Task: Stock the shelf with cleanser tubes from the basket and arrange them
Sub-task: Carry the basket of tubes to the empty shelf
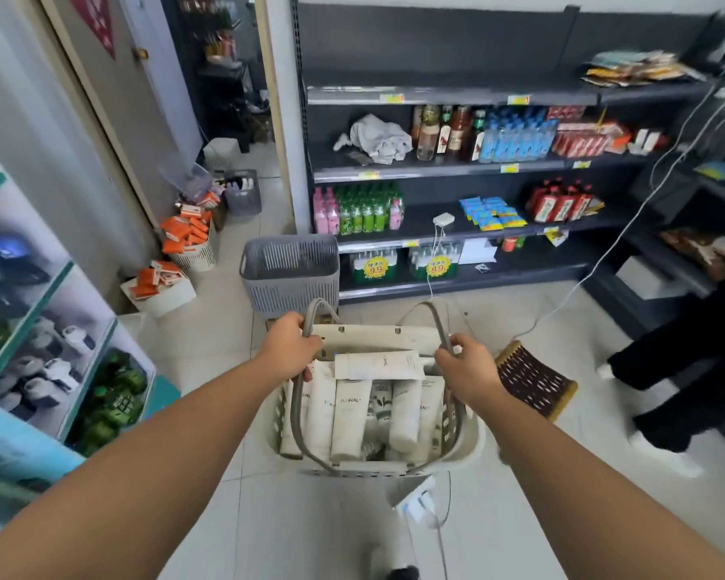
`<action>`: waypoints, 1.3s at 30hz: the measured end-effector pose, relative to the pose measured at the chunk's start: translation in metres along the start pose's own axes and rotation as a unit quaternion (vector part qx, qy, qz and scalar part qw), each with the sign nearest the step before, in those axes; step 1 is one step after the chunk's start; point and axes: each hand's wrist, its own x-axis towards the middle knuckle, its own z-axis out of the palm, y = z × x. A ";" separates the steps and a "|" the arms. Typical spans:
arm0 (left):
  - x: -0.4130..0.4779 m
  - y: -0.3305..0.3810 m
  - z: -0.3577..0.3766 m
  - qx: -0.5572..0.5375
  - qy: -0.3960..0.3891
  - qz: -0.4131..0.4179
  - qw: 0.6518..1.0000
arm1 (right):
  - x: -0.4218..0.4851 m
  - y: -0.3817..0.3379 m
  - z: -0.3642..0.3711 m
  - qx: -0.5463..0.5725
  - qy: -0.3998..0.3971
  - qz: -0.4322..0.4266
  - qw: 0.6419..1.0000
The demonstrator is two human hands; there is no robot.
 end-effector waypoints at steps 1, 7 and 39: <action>0.020 0.008 -0.004 0.004 0.002 0.001 1.000 | 0.020 -0.009 0.000 0.005 -0.003 -0.003 1.000; 0.130 0.046 -0.016 0.003 -0.006 -0.008 1.000 | 0.146 -0.047 0.006 0.027 -0.017 -0.012 0.999; 0.493 0.044 -0.134 -0.153 0.166 -0.147 0.963 | 0.563 -0.278 0.169 -0.031 -0.158 -0.134 0.978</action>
